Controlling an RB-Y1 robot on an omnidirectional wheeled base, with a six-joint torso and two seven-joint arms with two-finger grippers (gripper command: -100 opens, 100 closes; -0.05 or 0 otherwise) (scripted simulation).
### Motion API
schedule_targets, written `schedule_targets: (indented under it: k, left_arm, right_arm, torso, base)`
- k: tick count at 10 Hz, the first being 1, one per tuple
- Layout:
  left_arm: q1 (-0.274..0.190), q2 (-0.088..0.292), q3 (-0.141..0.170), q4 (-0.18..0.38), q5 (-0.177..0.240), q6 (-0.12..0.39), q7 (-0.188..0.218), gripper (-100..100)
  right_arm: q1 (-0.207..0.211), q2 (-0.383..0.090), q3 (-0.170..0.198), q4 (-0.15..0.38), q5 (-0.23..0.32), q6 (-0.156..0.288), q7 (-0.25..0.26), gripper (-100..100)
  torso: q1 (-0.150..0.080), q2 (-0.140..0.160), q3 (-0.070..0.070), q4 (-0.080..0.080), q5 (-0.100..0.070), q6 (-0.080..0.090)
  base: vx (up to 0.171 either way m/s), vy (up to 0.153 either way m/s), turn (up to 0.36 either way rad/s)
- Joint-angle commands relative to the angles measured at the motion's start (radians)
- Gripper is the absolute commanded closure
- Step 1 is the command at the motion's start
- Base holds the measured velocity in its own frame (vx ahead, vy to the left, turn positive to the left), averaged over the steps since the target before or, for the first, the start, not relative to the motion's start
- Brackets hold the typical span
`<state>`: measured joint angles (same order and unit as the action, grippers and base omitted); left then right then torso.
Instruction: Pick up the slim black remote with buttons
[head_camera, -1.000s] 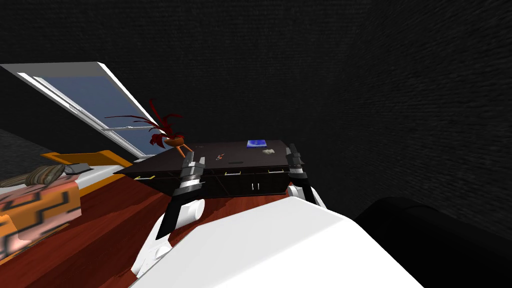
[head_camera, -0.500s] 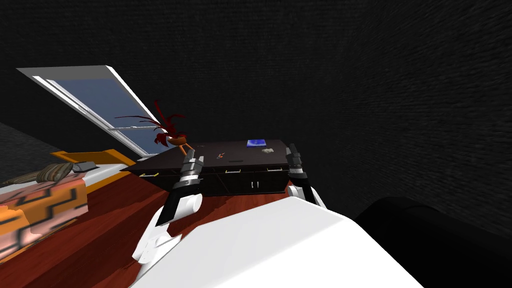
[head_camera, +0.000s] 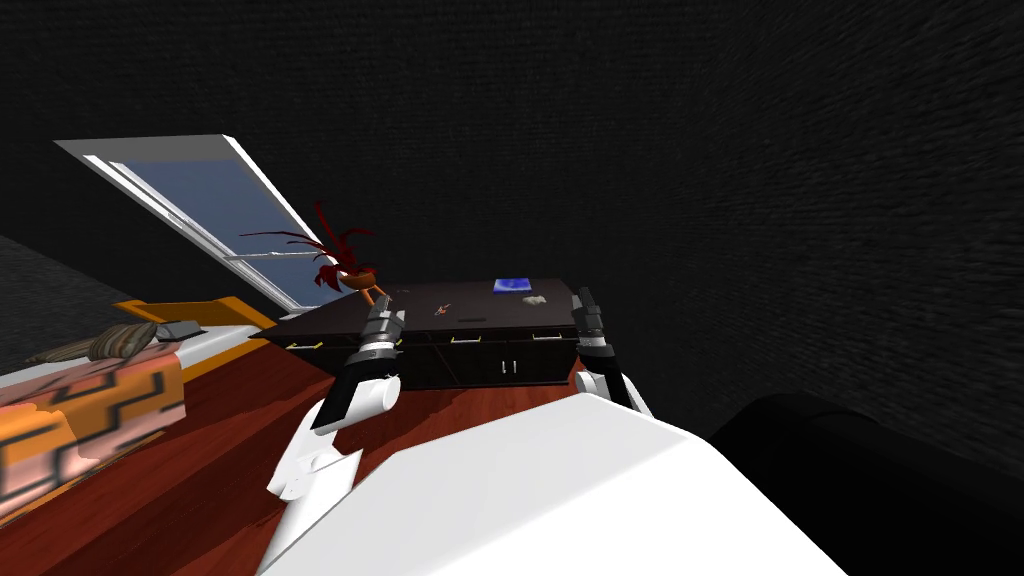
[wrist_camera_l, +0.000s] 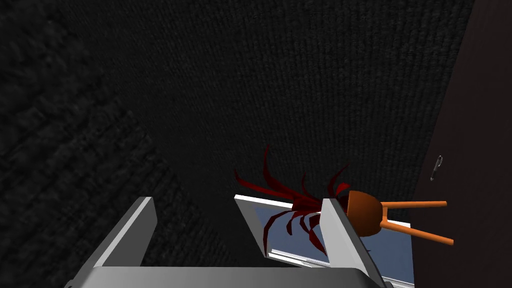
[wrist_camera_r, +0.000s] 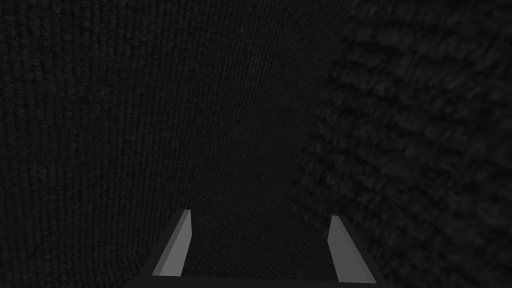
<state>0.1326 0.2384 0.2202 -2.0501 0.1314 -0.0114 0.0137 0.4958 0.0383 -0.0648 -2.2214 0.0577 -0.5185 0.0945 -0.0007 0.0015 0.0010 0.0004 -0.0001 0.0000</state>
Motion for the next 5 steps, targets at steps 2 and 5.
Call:
schedule_targets:
  k: [2,5]
  left_arm:
    - [-0.048,0.014,0.023,0.028,0.01,0.076,-0.012,-100]
    - [-0.096,0.029,0.046,0.06,0.02,0.148,-0.023,-100]
  right_arm:
    - [0.0,0.0,0.0,0.0,0.0,0.0,0.0,0]
    - [0.0,0.0,0.0,0.0,0.0,0.0,0.0,0]
  torso:
    - [0.0,0.0,0.0,0.0,0.0,0.0]
    - [-0.001,0.0,0.0,0.0,0.0,0.0]
  base:
    - [-0.041,-0.008,0.01]
    - [-0.025,-0.014,0.004]
